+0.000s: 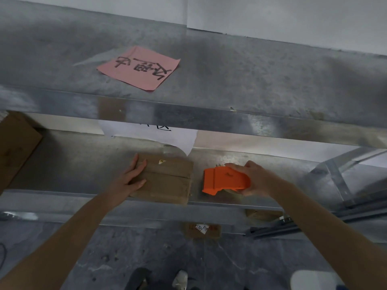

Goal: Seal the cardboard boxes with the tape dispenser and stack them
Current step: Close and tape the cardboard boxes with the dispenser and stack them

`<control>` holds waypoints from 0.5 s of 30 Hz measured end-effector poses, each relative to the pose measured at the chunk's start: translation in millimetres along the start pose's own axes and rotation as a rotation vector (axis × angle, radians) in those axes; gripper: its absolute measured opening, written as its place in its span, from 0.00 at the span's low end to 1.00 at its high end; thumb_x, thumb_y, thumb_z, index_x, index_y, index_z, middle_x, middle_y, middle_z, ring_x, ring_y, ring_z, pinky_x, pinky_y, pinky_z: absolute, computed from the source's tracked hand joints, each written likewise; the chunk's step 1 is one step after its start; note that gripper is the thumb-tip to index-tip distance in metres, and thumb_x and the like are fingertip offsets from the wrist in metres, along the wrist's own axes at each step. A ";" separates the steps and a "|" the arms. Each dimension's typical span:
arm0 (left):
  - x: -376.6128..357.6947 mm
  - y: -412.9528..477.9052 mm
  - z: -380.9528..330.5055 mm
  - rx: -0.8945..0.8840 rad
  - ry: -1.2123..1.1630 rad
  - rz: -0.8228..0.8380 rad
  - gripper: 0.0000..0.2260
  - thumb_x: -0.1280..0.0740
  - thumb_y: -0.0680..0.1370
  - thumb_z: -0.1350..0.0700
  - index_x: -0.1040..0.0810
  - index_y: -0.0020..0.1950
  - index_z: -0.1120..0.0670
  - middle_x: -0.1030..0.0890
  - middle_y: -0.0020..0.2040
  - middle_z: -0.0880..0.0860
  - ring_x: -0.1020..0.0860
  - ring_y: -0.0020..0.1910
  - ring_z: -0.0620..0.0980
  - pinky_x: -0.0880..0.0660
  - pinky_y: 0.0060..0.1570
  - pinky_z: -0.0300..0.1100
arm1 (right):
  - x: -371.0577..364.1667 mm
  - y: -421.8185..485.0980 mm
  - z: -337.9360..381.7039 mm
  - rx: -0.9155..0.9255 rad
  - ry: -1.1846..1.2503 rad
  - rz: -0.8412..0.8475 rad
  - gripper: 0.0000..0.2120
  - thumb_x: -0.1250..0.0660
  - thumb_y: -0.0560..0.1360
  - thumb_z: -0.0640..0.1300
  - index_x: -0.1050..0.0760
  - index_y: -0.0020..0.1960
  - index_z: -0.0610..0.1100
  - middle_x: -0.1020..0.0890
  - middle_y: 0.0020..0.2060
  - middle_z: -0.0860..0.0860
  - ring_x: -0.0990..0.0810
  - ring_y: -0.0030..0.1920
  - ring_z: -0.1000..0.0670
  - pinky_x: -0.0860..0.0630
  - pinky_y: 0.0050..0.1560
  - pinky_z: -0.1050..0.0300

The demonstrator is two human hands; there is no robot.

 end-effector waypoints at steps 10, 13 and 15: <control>-4.8 -2.7 3.3 0.002 -0.022 0.045 0.27 0.35 0.79 0.58 0.41 0.74 0.41 0.57 0.75 0.34 0.51 0.73 0.35 0.45 0.70 0.29 | -8.8 36.9 28.8 -0.034 -0.221 0.016 0.42 0.30 0.66 0.66 0.49 0.73 0.69 0.30 0.55 0.48 0.24 0.55 0.44 0.25 0.54 0.48; -10.8 -2.1 7.0 -0.007 -0.042 0.073 0.28 0.35 0.79 0.57 0.42 0.73 0.38 0.59 0.75 0.32 0.53 0.75 0.36 0.45 0.74 0.42 | -7.4 38.8 27.2 -0.054 -0.227 0.029 0.43 0.27 0.66 0.62 0.49 0.73 0.69 0.31 0.55 0.47 0.25 0.55 0.43 0.24 0.54 0.47; -12.1 -2.3 5.2 -0.006 -0.062 0.083 0.28 0.34 0.79 0.56 0.43 0.72 0.36 0.59 0.74 0.30 0.53 0.74 0.35 0.44 0.74 0.41 | -8.3 36.6 24.7 -0.065 -0.220 0.025 0.44 0.28 0.66 0.62 0.50 0.74 0.69 0.31 0.56 0.48 0.26 0.56 0.43 0.25 0.54 0.47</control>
Point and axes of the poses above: each hand's wrist, its own y-axis towards the middle knuckle, its own x-axis out of the back of the hand, z = x × y, the point moved 10 cm from there along y, towards the middle knuckle
